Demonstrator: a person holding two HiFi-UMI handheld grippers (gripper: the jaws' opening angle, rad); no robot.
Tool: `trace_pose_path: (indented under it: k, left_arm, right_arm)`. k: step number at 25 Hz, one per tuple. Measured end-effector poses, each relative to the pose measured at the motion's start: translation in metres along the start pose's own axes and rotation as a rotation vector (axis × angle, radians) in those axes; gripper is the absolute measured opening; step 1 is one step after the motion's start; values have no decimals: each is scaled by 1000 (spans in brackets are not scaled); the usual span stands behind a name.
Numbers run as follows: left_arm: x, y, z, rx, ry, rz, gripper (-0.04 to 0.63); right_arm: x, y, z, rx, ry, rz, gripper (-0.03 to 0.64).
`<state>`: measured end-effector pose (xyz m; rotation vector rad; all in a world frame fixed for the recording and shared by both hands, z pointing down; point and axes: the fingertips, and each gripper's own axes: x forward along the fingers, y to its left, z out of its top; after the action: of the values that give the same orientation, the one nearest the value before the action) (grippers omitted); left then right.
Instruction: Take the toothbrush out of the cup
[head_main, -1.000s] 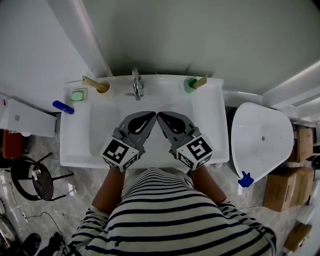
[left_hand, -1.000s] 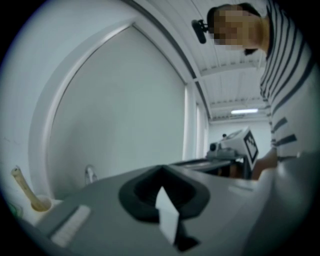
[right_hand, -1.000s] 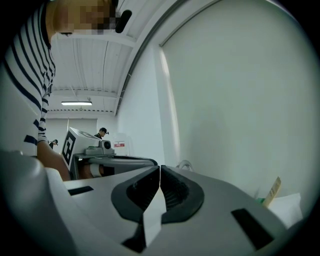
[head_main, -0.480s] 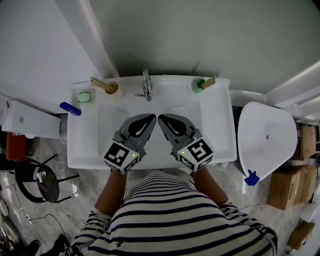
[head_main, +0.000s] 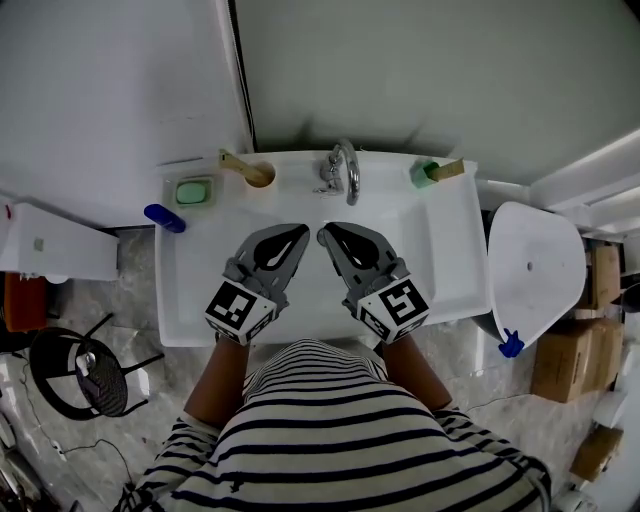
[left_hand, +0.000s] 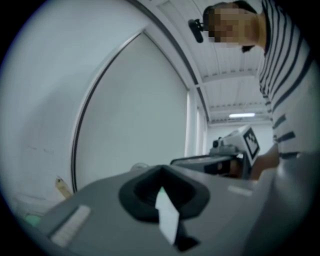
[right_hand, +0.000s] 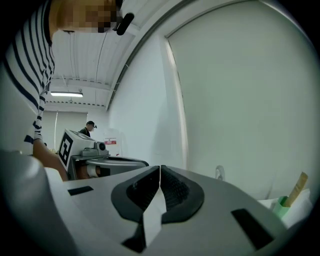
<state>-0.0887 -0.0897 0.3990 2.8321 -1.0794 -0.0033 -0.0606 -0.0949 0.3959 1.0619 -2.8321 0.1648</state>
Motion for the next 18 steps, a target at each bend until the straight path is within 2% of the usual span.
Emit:
trace_pose_path:
  k: [11, 18]
  left_arm:
    - [-71, 65, 7, 9, -21, -72, 6]
    - [-89, 80, 6, 5, -34, -114, 6]
  right_arm:
    - [68, 63, 13, -23, -24, -111, 8]
    - [86, 88, 6, -23, -6, -141, 8]
